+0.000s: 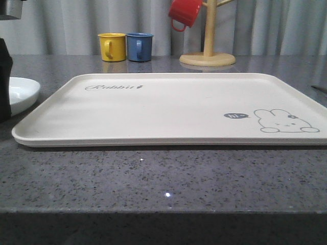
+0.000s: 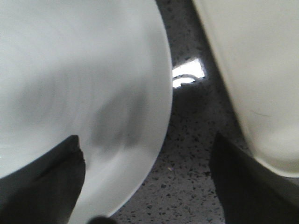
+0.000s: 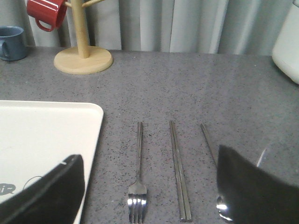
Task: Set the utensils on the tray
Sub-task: 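Grasp the white plate rim with the left gripper and lift it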
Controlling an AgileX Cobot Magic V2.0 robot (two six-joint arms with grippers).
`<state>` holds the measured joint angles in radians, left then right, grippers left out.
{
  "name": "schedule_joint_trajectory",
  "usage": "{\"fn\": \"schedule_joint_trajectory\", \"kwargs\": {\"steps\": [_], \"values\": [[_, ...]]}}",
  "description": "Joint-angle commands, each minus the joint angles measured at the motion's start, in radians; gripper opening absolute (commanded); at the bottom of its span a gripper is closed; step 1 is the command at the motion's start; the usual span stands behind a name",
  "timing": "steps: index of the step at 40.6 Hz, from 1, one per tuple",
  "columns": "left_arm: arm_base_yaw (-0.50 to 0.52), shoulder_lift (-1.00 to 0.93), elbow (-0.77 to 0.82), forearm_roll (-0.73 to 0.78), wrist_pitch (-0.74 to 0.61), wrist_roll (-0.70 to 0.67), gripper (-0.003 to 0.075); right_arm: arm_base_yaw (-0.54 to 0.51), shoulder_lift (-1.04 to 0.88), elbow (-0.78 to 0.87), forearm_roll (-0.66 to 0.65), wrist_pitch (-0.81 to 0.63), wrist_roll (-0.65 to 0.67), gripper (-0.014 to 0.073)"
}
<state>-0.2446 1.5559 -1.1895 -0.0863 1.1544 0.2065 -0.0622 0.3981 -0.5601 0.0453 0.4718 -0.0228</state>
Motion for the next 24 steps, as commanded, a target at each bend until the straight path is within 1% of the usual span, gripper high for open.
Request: {"fn": "schedule_joint_trajectory", "kwargs": {"steps": [1,3,11,16,20,24], "values": [[-0.008,-0.019,-0.032,0.001,-0.004,0.001,0.0421,-0.003,0.012,-0.034,-0.006,-0.07,-0.004,0.0603],[-0.008,-0.017,-0.032,0.001,-0.004,0.001,0.0382,-0.003,0.012,-0.034,-0.006,-0.07,-0.004,0.0603],[-0.008,-0.017,-0.032,0.001,-0.001,0.003,0.0172,-0.003,0.012,-0.034,-0.006,-0.07,-0.004,0.0603],[-0.008,-0.017,-0.032,0.001,-0.001,0.029,0.0057,-0.003,0.012,-0.034,-0.006,-0.07,-0.004,0.0603],[-0.008,-0.017,-0.032,0.002,-0.003,0.03,-0.0009,-0.003,0.012,-0.034,-0.006,-0.07,-0.004,0.0603],[-0.008,-0.017,-0.032,0.014,-0.008,0.042,-0.0018,-0.003,0.012,-0.034,-0.006,-0.07,-0.004,0.0603]]}}
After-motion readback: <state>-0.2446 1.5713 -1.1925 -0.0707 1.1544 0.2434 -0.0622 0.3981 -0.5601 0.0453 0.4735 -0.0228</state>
